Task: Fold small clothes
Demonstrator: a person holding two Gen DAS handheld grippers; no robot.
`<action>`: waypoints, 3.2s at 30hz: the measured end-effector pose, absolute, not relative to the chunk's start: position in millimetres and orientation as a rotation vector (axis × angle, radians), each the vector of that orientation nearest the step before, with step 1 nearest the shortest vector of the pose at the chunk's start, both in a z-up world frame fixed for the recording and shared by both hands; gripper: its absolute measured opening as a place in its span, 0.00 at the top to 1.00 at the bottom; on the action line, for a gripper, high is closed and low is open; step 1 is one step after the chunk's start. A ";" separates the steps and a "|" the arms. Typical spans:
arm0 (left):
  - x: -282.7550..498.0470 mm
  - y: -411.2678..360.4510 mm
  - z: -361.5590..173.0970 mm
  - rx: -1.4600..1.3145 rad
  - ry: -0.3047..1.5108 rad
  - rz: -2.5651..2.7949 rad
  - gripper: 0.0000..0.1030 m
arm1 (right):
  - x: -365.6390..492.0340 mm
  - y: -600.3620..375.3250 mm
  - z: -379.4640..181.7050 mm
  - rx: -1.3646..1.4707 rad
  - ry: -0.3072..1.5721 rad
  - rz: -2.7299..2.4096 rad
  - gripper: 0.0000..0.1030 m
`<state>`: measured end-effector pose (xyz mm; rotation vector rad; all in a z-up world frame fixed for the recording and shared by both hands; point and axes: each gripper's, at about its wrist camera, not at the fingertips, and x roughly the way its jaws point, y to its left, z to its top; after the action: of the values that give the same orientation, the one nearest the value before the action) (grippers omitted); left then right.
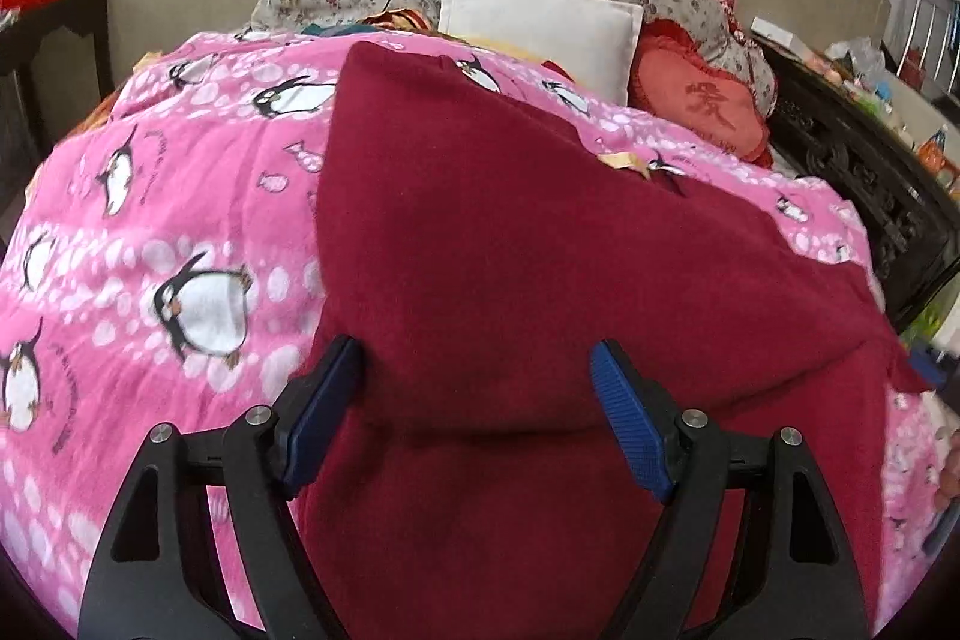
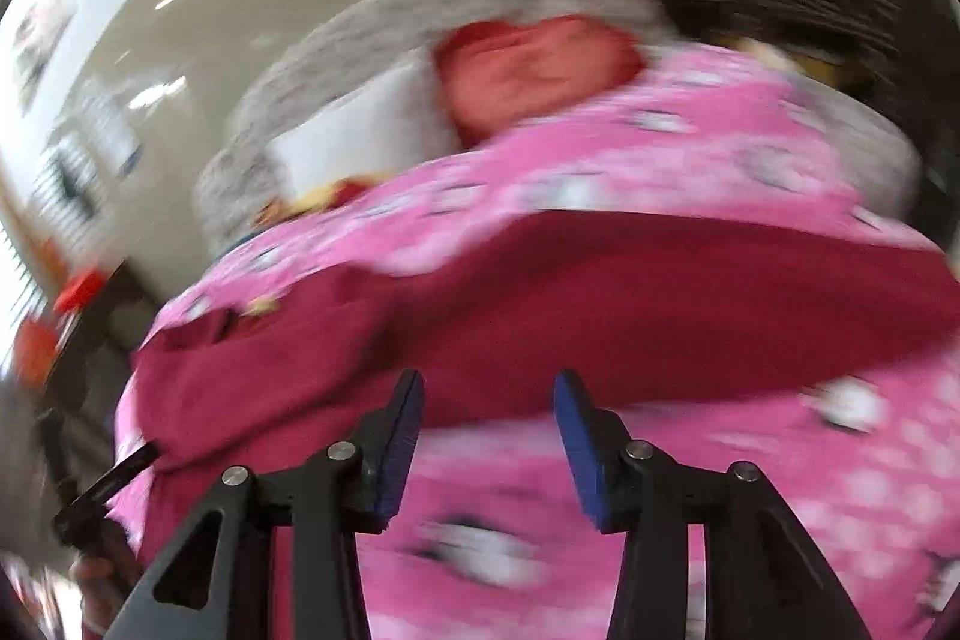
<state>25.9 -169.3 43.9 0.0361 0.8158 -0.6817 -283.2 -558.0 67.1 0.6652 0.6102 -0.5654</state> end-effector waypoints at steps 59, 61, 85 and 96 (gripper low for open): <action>58.4 -161.4 61.1 -0.070 0.787 -0.700 0.65 | -151.6 -404.0 95.7 0.443 0.617 -0.058 0.67; 60.2 -167.4 60.5 -0.041 0.796 -0.682 0.74 | -156.3 -409.2 97.8 0.452 0.609 -0.065 0.67; 72.7 -131.8 70.2 -0.119 0.777 -0.629 0.63 | -152.2 -415.8 97.0 0.206 0.744 -0.273 0.58; 57.1 -108.2 60.8 -0.126 0.848 -0.591 0.39 | -182.6 -424.4 100.9 0.291 0.770 -0.276 0.56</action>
<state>57.1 -108.2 60.8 -0.1257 0.8484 -0.5915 -182.6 -424.4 100.9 0.2907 0.7702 -0.2763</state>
